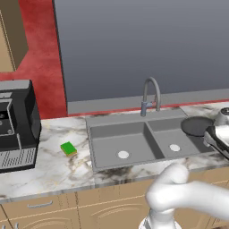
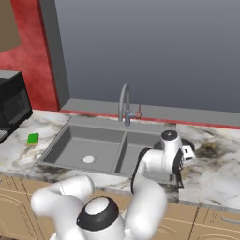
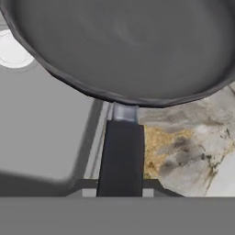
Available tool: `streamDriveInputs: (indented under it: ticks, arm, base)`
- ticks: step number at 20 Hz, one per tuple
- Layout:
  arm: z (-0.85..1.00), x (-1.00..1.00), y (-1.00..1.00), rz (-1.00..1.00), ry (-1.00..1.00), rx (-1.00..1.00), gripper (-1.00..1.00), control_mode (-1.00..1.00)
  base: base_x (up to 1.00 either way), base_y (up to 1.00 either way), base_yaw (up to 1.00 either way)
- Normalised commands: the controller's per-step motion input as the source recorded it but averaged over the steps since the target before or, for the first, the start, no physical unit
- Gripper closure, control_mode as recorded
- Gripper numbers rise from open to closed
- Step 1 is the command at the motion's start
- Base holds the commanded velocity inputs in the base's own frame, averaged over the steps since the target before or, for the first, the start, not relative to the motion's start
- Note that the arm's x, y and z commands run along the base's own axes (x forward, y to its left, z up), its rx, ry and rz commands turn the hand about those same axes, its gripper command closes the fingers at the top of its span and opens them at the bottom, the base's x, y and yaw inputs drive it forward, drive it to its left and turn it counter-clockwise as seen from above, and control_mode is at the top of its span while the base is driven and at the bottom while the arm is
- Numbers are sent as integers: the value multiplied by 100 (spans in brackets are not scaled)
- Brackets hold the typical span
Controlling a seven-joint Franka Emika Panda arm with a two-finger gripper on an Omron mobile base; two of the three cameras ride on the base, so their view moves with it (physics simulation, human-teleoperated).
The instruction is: Pick the pan and sponge and place them into the sink. Then turn on the water.
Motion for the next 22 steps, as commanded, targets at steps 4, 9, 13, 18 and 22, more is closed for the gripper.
streamDriveInputs:
  ticks: [4,9,13,18,22]
  arm:
    - [0,0,69,9,0,-13,100,-100]
    - [0,0,59,9,0,-16,100,-100]
    - [0,0,50,12,0,-19,100,-100]
    - [-1,6,41,14,0,-20,100,-100]
    - [0,9,36,16,0,-19,100,-100]
  base:
    - [0,0,0]
    - [0,0,0]
    - [0,0,0]
    - [0,0,0]
    - [0,0,0]
